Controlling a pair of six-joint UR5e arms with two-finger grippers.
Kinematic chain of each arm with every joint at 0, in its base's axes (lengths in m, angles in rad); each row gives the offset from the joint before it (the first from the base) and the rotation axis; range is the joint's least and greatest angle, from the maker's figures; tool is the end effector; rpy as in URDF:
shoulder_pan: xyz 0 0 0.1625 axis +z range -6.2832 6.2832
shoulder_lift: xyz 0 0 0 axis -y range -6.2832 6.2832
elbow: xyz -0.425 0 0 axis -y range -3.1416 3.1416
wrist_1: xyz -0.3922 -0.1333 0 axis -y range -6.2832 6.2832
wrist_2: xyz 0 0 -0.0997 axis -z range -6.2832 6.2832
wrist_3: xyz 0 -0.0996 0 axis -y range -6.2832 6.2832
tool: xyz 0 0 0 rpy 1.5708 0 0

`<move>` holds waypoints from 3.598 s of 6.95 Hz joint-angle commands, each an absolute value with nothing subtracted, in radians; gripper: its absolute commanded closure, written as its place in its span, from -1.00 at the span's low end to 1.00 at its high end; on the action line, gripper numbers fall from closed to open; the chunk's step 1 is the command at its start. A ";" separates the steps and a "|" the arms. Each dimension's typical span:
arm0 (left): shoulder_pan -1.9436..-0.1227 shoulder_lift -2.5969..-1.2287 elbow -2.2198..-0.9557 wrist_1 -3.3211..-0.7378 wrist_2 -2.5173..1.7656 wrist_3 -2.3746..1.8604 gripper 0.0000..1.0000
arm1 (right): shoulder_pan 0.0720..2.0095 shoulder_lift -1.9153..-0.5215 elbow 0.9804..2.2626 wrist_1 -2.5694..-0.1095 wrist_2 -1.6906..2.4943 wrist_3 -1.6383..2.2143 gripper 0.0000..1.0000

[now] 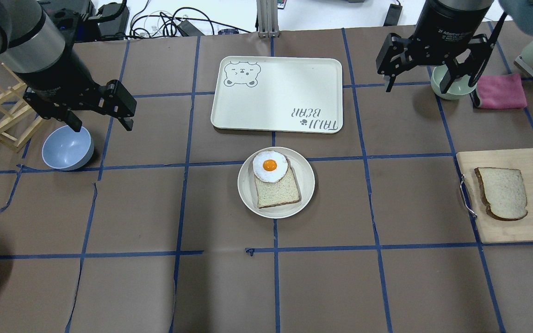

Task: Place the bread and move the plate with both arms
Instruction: 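Move the right gripper down over the bread slice on the cutting board, then close the right gripper on the bread slice's edge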

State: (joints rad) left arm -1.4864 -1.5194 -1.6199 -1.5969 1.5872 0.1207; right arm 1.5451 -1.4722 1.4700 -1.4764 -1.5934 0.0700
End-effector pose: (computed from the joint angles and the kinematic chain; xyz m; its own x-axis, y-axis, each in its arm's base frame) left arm -0.0918 -0.4771 0.4859 -0.9992 0.0367 -0.0134 0.0363 0.9990 0.0256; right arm 0.1175 -0.5273 0.4780 -0.9952 0.0932 0.0289 0.0954 0.9913 0.0903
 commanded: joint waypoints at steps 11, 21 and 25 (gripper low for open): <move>-1.485 -1.520 -1.621 -1.600 1.588 0.132 -1.00 | 1.216 -1.285 2.026 -2.164 -2.003 -0.172 -0.56; -1.486 -1.523 -1.621 -1.597 1.586 0.150 -1.00 | 1.175 -1.272 2.100 -2.221 -2.025 -0.170 -0.09; -1.486 -1.523 -1.621 -1.597 1.586 0.150 -1.00 | 1.161 -1.269 2.100 -2.217 -2.031 -0.196 1.00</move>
